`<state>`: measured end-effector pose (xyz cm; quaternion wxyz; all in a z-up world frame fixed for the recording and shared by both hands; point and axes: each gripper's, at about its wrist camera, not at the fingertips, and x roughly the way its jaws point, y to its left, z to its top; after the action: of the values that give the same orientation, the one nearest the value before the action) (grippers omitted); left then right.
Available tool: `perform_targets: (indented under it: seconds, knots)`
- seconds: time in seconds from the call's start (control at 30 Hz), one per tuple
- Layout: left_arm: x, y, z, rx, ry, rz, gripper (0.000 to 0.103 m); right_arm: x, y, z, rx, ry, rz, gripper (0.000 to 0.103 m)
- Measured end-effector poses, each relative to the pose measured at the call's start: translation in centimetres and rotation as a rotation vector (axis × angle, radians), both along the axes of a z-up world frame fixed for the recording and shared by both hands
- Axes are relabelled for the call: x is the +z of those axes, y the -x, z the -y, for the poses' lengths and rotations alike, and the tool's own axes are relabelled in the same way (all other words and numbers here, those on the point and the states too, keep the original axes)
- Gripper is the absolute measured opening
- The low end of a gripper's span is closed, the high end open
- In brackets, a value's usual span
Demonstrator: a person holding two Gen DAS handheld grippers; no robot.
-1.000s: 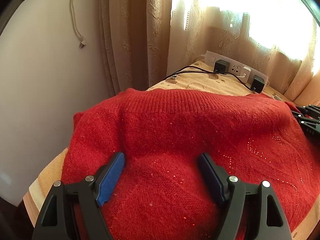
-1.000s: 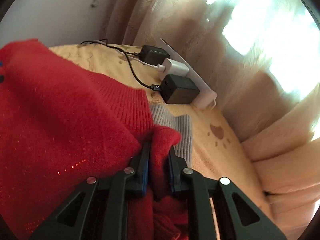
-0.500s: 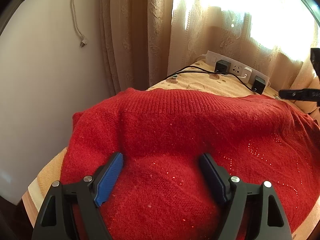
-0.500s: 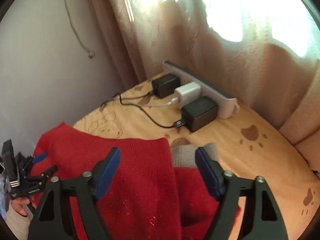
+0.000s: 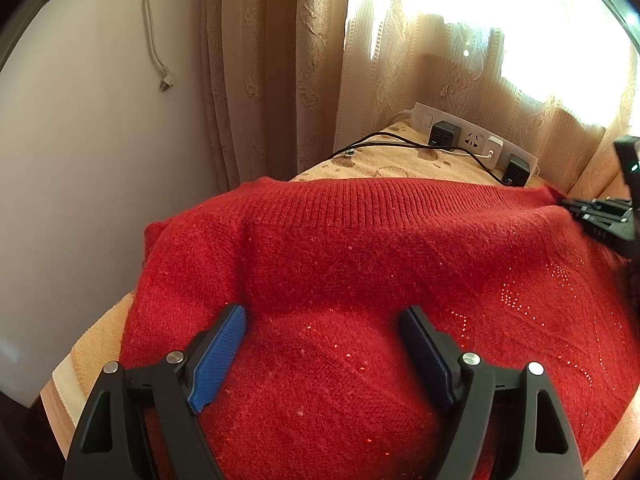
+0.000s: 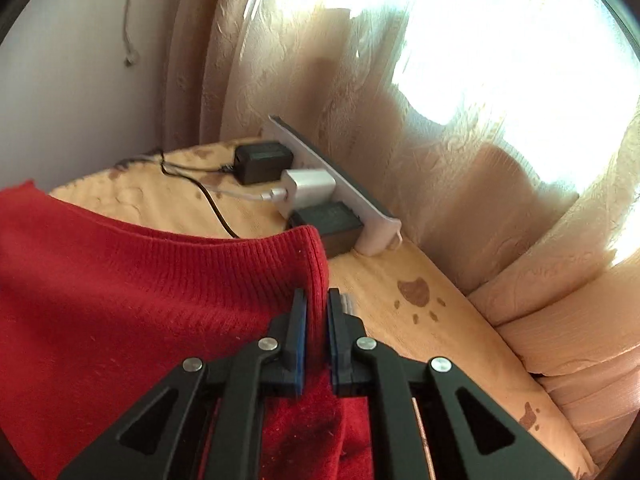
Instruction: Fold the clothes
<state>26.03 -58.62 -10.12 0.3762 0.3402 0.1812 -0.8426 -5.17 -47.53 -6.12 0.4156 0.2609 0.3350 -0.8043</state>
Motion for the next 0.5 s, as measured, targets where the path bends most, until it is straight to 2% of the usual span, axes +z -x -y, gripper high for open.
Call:
perform_targets:
  seconds: [0.03,0.1,0.13,0.2,0.23,0.3,0.37,0.4,0.5]
  knots:
    - [0.1,0.0,-0.1,0.0,0.004,0.0,0.083,-1.4,0.3,0.3,-0.009,-0.046,0.005,0.011]
    - [0.5,-0.3,-0.3,0.008,-0.014,-0.021,0.083,-1.3,-0.6,0.4,-0.006,-0.061,-0.074,0.015]
    - [1.2,-0.4,-0.3,0.011,-0.05,-0.044,0.083,-1.5,-1.1,0.6,-0.004,-0.075,-0.117,0.019]
    - [3.4,-0.6,-0.6,-0.019,-0.071,-0.112,0.083,-2.1,-1.9,0.8,-0.002,-0.106,-0.189,0.019]
    - [4.6,-0.5,-0.7,-0.034,-0.065,-0.133,0.083,-2.1,-1.9,0.7,-0.008,-0.103,-0.191,0.02]
    - [6.0,0.7,-0.2,-0.022,0.036,-0.074,0.083,-1.9,-1.5,0.4,-0.023,-0.093,-0.173,0.019]
    - [5.7,2.4,2.1,0.051,0.054,0.01,0.083,-1.7,-1.2,0.1,-0.039,-0.083,-0.155,0.024]
    - [4.8,3.0,3.4,0.071,0.014,0.04,0.083,-1.6,-1.0,-0.1,-0.046,-0.078,-0.146,0.026]
    - [1.2,4.3,6.2,0.104,-0.063,0.117,0.086,-1.5,-0.2,0.0,-0.082,-0.058,-0.119,0.042]
